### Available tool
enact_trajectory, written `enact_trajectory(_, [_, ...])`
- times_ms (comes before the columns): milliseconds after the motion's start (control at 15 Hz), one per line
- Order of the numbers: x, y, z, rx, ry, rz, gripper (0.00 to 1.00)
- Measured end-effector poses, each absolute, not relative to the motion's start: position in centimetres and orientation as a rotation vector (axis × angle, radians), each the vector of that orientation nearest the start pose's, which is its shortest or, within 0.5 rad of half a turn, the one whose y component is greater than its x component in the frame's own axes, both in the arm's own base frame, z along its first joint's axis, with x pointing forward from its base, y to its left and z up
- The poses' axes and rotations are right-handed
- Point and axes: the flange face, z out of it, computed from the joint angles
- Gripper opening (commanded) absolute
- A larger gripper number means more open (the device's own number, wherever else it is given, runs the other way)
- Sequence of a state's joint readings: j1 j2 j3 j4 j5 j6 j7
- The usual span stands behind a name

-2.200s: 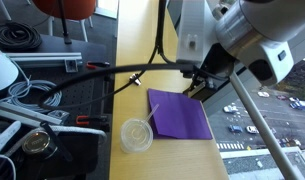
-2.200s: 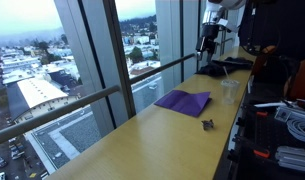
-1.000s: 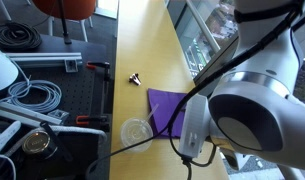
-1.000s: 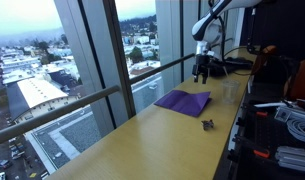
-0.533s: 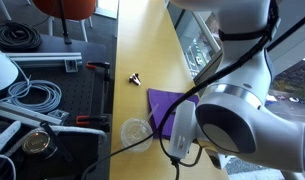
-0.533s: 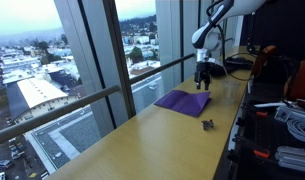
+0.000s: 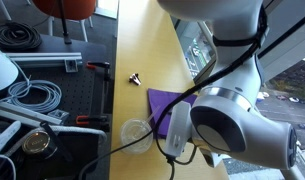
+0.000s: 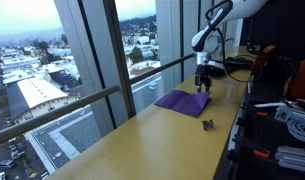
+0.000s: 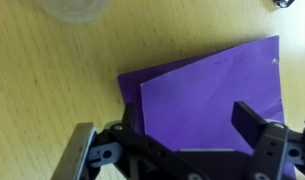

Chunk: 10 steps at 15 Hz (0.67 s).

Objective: Open the purple file

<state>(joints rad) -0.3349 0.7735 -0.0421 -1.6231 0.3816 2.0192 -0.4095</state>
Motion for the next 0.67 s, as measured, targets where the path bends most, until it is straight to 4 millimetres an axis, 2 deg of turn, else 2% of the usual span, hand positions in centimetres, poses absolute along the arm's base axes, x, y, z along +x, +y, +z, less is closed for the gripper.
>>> enact_trajectory(467, [61.0,-21.5,14.3,-2.715,0.275,0.329,0.13])
enact_trajectory(600, [61.4,-21.2,14.8,-2.727,0.259,0.321,0.01])
enact_trajectory(667, [61.6,-20.9,15.3,-2.743,0.245,0.320,0.00])
